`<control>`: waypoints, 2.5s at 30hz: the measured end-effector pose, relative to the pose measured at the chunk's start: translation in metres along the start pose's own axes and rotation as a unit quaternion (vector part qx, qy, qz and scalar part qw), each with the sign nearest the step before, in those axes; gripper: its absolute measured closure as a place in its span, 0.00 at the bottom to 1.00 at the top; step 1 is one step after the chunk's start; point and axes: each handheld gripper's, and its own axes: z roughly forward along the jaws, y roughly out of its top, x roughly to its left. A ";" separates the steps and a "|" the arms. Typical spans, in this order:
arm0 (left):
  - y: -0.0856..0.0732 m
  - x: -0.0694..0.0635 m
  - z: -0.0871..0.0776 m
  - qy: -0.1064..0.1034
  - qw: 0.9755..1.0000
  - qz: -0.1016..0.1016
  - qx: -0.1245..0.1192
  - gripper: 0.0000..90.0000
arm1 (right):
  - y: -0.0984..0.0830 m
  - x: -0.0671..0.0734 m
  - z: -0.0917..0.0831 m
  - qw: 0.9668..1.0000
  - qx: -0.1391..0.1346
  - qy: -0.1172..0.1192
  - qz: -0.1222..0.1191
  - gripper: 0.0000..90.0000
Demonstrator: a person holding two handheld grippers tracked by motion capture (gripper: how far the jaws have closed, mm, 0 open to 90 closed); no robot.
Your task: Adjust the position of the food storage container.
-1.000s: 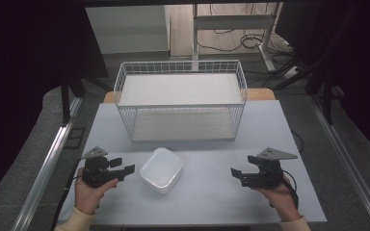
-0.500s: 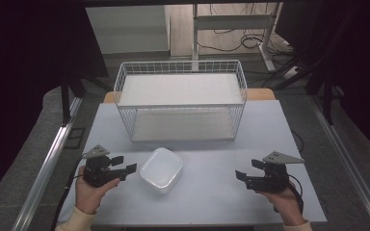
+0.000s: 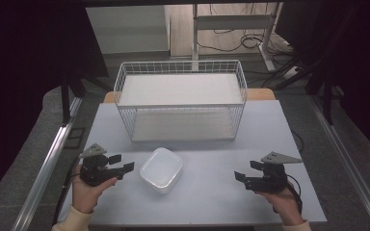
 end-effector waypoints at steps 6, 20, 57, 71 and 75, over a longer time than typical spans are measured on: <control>0.024 0.000 0.004 0.000 0.999 0.029 0.016 0.37 | 0.004 -0.002 -0.003 1.000 0.000 -0.009 0.003 0.24; 0.044 -0.002 0.019 -0.008 0.996 0.045 0.072 0.69 | 0.001 -0.006 -0.003 1.000 0.008 -0.019 0.010 0.25; 0.019 0.003 0.065 -0.017 0.985 0.042 0.168 1.00 | -0.005 -0.006 0.004 0.999 0.032 -0.020 0.001 0.25; 0.013 -0.003 0.064 -0.037 0.985 0.039 0.166 1.00 | -0.003 -0.001 0.005 0.999 0.036 -0.013 -0.007 0.25; 0.011 -0.006 0.064 -0.041 0.985 0.039 0.166 1.00 | -0.003 -0.001 0.004 0.999 0.035 -0.014 -0.006 0.25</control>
